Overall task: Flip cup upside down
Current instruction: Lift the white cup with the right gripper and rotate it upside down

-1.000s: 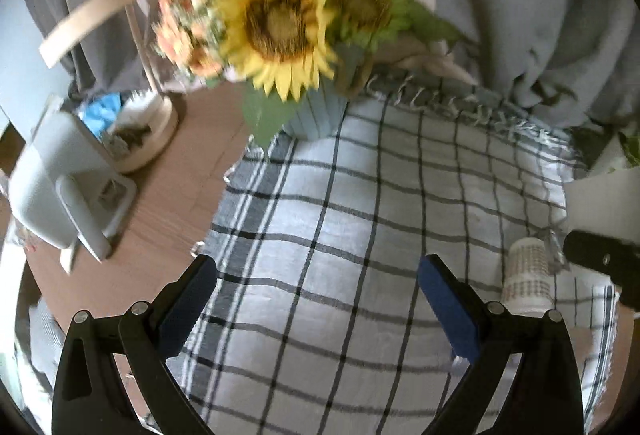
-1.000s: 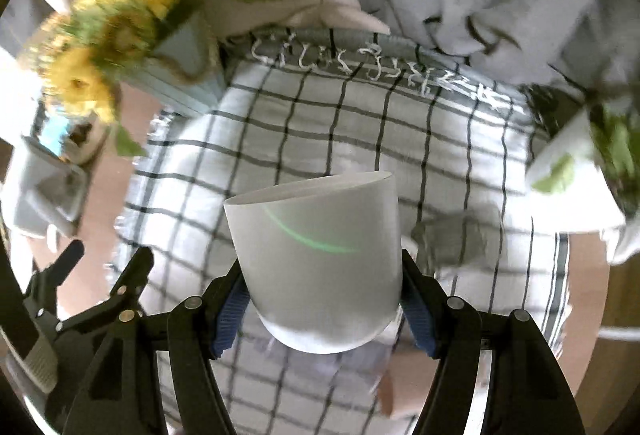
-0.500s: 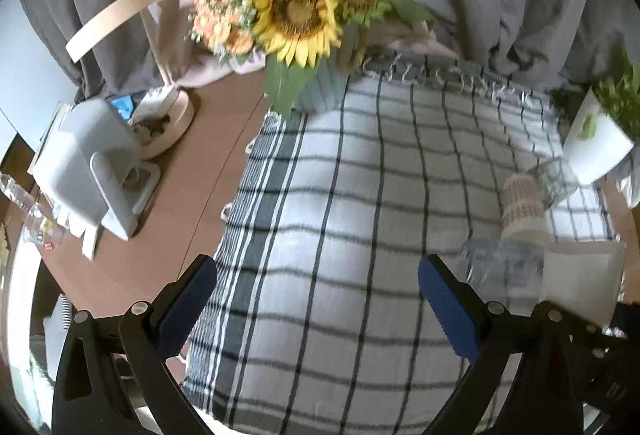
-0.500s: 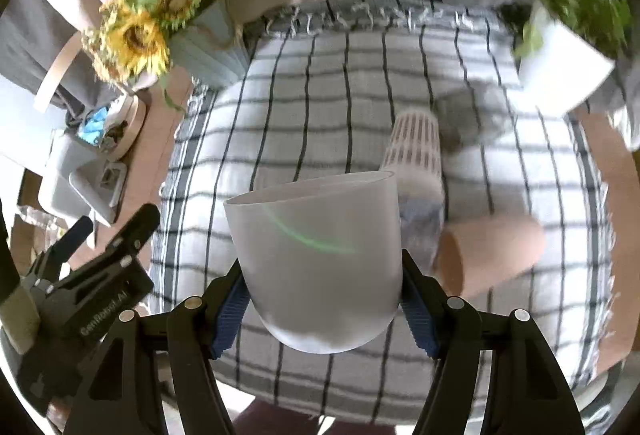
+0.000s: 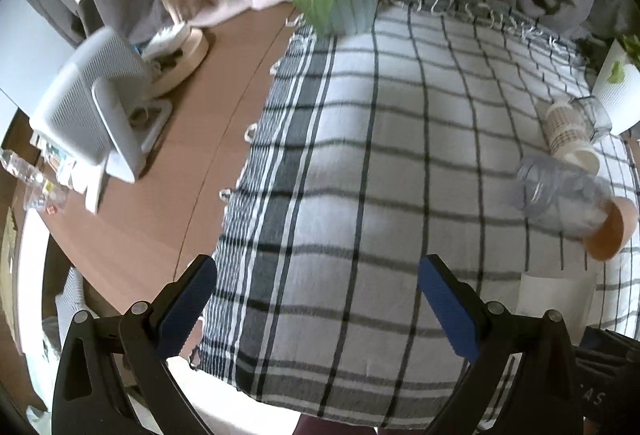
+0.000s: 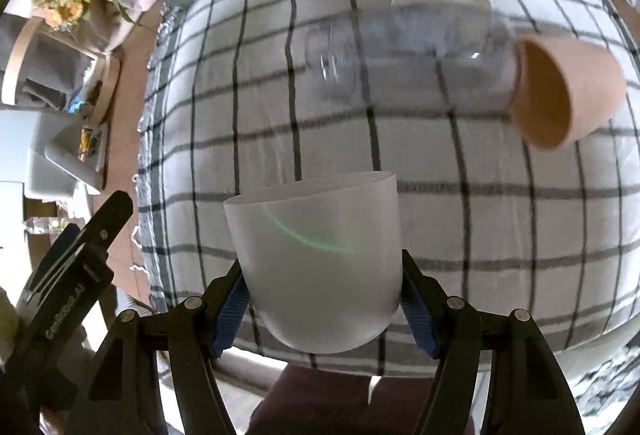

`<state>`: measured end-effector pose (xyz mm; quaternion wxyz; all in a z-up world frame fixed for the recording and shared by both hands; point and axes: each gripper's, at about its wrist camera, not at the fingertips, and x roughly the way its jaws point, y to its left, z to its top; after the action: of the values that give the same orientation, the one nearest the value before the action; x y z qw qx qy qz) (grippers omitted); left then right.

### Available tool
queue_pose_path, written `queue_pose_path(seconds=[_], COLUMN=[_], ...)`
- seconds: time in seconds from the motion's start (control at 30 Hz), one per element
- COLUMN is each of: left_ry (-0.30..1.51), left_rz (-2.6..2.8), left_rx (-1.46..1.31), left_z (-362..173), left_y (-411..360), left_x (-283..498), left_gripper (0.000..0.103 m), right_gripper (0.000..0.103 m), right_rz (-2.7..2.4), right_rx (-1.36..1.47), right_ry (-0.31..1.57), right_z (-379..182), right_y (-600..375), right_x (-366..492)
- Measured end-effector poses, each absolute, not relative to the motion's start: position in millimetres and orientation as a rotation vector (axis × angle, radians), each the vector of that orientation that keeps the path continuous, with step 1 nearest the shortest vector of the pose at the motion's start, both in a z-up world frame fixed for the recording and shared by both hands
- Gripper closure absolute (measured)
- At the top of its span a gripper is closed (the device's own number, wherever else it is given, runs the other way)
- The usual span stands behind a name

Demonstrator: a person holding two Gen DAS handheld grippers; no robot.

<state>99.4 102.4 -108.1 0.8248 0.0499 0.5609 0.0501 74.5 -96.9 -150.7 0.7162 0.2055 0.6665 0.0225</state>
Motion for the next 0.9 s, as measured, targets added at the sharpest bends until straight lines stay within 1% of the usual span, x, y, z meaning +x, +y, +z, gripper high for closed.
queue_pose_path(seconds=[0.37, 0.6, 0.8, 0.83, 0.87, 0.9], left_ry=[1.271, 1.317, 1.329, 1.327, 1.318, 1.31], left_rz=[0.118, 0.108, 0.111, 0.111, 0.11, 0.111], left_rx=[0.147, 0.156, 0.151, 0.151, 0.15, 0.151], left_z=[-134.5, -149.7, -152.2, -151.2, -148.9, -146.2], left_y=[111.9, 112.8, 115.0, 115.3, 115.7, 115.3], left_x=[92.8, 90.7, 88.5, 88.0, 86.7, 85.3], left_gripper=[0.0, 0.0, 0.0, 0.0, 0.0, 0.0], right_gripper=[0.035, 0.035, 0.034, 0.031, 0.025, 0.024], right_rz=[-0.004, -0.02, -0.024, -0.02, -0.019, -0.018], right_rx=[0.442, 0.409, 0.388, 0.39, 0.393, 0.396], right_ry=[1.551, 1.555, 1.558, 1.559, 1.561, 1.56], right_z=[-184.4, -188.7, -187.9, -187.7, -187.5, -186.4], right_y=[-79.9, -73.2, -63.9, -63.7, -62.5, -62.5], right_x=[73.5, 71.6, 72.6, 72.6, 74.0, 74.9])
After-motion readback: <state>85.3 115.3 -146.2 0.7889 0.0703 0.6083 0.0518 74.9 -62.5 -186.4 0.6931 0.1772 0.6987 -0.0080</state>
